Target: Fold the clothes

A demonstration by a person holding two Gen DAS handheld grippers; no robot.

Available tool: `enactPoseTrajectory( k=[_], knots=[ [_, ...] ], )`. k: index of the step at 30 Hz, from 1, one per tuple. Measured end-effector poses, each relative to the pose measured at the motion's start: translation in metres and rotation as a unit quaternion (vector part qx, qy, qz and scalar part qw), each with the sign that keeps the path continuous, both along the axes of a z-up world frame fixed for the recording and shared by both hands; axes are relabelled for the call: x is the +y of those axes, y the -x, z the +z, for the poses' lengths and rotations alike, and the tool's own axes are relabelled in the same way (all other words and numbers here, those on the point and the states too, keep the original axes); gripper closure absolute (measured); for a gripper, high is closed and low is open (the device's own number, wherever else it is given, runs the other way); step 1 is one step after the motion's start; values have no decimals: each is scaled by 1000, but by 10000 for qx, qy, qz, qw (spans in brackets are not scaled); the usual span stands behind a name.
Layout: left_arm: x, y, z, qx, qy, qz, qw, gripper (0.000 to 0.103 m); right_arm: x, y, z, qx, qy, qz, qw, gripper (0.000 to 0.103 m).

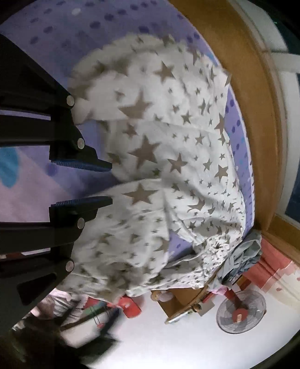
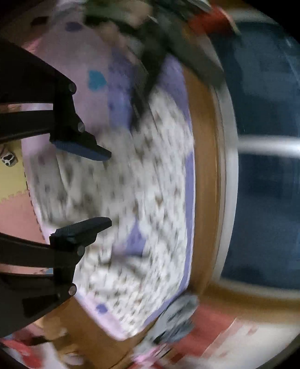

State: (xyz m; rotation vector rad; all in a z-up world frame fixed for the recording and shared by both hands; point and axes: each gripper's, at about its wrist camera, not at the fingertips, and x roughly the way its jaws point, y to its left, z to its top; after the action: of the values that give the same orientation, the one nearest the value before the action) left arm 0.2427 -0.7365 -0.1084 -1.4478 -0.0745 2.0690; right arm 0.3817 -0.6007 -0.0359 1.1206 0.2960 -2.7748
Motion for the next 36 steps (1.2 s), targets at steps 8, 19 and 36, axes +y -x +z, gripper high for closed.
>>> enactPoseTrajectory(
  k=[8, 19, 36],
  knots=[
    [21, 31, -14, -280, -163, 65, 9995, 81, -33, 19, -42, -241, -92, 397, 9989, 52],
    [48, 32, -10, 74, 168, 116, 9998, 94, -5, 30, -57, -313, 683, 31, 9972, 95],
    [-140, -117, 104, 1209, -251, 1963, 9727, 97, -85, -40, 24, 195, 2008, 1075, 9735, 97]
  ],
)
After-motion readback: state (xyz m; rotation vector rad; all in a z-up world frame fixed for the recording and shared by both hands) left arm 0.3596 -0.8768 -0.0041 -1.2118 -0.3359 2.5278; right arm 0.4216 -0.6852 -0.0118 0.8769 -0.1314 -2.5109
